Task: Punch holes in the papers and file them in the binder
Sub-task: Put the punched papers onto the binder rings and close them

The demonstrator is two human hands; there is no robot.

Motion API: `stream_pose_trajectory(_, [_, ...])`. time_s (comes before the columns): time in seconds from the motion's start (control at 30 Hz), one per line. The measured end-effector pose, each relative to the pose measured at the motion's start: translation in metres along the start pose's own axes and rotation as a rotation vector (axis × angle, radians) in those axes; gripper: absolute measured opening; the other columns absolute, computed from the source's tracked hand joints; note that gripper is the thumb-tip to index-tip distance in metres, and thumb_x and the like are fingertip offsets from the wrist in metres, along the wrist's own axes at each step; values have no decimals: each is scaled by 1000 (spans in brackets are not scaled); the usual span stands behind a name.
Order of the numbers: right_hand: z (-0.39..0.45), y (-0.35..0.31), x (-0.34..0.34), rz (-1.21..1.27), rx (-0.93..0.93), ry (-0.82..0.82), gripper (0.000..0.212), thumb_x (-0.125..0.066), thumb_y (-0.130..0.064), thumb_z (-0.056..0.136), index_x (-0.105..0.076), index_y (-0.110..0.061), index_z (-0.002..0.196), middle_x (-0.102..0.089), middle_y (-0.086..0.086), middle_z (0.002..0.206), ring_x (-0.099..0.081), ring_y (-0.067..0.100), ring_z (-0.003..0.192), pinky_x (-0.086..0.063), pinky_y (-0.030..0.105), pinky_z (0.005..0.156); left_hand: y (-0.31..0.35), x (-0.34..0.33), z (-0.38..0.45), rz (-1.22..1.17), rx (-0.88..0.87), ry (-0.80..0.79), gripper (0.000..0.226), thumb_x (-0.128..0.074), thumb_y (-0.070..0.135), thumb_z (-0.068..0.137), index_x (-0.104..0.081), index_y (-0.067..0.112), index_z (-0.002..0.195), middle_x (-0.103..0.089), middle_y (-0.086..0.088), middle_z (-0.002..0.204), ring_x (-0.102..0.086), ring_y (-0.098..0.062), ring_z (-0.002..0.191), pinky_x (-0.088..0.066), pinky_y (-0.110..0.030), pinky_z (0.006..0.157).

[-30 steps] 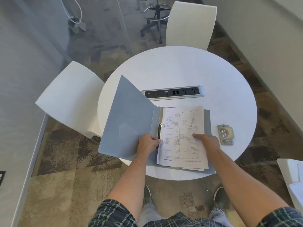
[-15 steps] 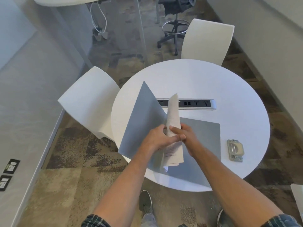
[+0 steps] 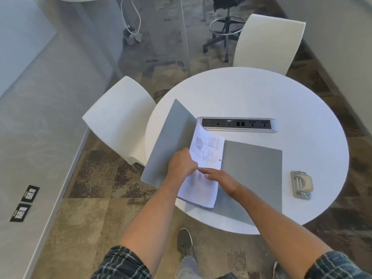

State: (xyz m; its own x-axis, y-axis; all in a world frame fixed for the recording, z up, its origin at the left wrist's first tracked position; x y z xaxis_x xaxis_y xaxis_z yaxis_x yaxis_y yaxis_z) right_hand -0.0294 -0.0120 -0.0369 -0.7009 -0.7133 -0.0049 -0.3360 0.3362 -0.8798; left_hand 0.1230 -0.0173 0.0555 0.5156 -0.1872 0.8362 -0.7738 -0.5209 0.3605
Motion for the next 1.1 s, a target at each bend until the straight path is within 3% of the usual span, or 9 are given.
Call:
stream_pose_trajectory(0.07, [-4, 15, 10, -180, 17, 98, 49, -60, -29, 101, -52, -40, 149, -37, -26, 156, -42, 8, 143, -26, 21, 109, -6, 3, 2, 83, -6, 50, 27, -57, 8, 84, -57, 6, 111, -68, -14, 109, -65, -37, 101, -48, -33, 71])
stream_pose_trajectory(0.13, [-12, 32, 18, -398, 37, 157, 67, -61, -29, 101, -31, -40, 160, -17, -24, 167, -31, 5, 149, -21, 20, 115, -8, 3, 3, 173, -13, 71, 26, -58, 7, 85, -56, 7, 111, -68, -14, 107, -65, -36, 99, -47, -34, 70])
stream_pose_trajectory(0.23, [-17, 54, 22, -484, 17, 108, 81, -61, -30, 102, -11, -31, 165, -7, -11, 172, -14, 3, 153, -8, 19, 119, -10, 4, 7, 269, -21, 95, 26, -61, 8, 87, -57, 9, 113, -69, -13, 106, -67, -34, 97, -50, -35, 71])
stream_pose_trajectory(0.33, [-13, 62, 20, -659, -5, 33, 79, -53, -44, 104, -3, -37, 164, 6, -5, 173, -7, 16, 159, -5, 28, 125, -11, 4, 11, 325, -39, 117, 28, -62, 10, 90, -56, 9, 117, -69, -12, 109, -68, -34, 100, -47, -35, 70])
stream_pose_trajectory(0.57, [-7, 56, 14, -731, -37, 55, 73, -40, -54, 107, -1, -35, 165, 14, 0, 172, 1, 20, 160, -2, 37, 127, -10, 3, 16, 323, -15, 121, 28, -64, 12, 87, -58, 11, 115, -69, -11, 106, -68, -34, 96, -51, -36, 69])
stream_pose_trajectory(0.7, [-1, 54, 14, -711, -29, 51, 74, -45, -54, 105, -8, -35, 165, 12, 1, 173, -1, 20, 160, -4, 43, 129, -9, 3, 16, 337, -5, 116, 29, -64, 11, 87, -58, 12, 115, -69, -10, 105, -68, -33, 95, -49, -34, 66])
stream_pose_trajectory(0.87, [-3, 51, 12, -759, 51, 104, 88, -55, -42, 102, 6, -32, 165, 2, -1, 174, -12, 20, 159, -9, 46, 127, -9, 1, 15, 427, -13, 142, 30, -62, 6, 89, -58, 12, 118, -68, -9, 108, -70, -31, 98, -47, -34, 65])
stream_pose_trajectory(0.97, [-1, 56, 8, -882, 46, 57, 78, -48, -45, 105, -1, -32, 165, 5, -2, 174, -12, 22, 159, -4, 50, 127, -11, -3, 13, 426, -9, 154, 30, -63, 5, 88, -59, 11, 117, -70, -10, 106, -70, -31, 97, -47, -34, 65])
stream_pose_trajectory(1.1, [1, 64, 7, -950, 41, 66, 68, -42, -47, 107, -9, -34, 165, 12, -1, 173, -10, 25, 159, -6, 53, 128, -21, 1, 14, 251, 30, 168, 30, -65, 12, 84, -60, 9, 113, -70, -11, 103, -67, -33, 93, -48, -34, 67])
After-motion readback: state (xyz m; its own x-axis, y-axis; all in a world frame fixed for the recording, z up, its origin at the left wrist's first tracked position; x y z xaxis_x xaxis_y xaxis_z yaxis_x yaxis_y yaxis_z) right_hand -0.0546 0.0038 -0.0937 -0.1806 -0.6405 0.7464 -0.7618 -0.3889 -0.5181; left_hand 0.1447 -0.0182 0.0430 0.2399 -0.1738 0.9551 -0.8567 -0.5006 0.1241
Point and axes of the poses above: each hand's wrist, its own z-axis towards the middle knuckle, its own x-axis out of the back of the hand, y = z × x, the point moved 7 cm from there along z, towards the middle knuckle
